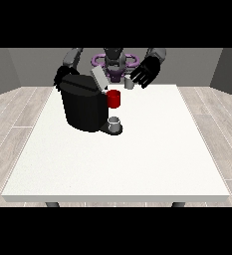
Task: Insert the coffee pod into the coffee machine and close the lid
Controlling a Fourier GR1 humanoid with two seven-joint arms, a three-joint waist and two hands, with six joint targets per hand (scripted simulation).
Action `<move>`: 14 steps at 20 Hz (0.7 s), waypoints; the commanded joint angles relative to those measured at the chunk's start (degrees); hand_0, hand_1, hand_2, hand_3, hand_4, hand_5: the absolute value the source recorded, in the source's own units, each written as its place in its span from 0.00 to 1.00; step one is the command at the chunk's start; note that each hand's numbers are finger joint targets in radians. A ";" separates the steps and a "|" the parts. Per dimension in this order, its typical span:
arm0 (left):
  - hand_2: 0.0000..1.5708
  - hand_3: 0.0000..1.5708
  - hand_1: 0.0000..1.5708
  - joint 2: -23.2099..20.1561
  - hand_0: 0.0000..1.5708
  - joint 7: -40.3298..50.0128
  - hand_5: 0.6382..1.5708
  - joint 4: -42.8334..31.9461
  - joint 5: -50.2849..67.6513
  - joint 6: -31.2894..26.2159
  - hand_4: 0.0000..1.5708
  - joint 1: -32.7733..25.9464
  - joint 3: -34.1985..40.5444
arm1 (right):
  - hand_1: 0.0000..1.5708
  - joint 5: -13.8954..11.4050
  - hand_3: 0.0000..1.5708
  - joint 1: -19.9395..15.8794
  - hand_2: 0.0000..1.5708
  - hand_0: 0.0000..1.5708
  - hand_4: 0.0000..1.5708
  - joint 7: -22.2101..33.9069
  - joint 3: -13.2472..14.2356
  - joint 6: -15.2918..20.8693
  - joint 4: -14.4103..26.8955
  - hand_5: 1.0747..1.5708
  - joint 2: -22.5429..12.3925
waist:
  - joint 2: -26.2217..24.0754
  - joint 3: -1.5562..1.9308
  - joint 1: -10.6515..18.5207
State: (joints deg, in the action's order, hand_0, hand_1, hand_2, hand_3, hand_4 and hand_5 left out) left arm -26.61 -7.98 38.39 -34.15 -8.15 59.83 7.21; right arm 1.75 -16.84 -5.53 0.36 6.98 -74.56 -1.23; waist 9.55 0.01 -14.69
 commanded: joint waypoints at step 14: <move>0.85 0.79 0.83 -1.04 0.83 1.38 1.00 -2.25 -1.20 -0.30 0.31 7.46 1.17 | 0.00 -1.90 0.00 -3.10 0.00 0.00 0.29 3.17 -0.03 2.06 -4.87 1.00 -0.83 | 5.23 0.00 -3.05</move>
State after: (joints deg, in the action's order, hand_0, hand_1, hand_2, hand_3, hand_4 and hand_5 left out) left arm -27.53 -7.15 36.67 -35.32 -7.75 65.73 8.13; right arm 0.23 -19.80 -1.48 0.19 8.77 -79.45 -2.01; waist 13.66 0.00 -17.63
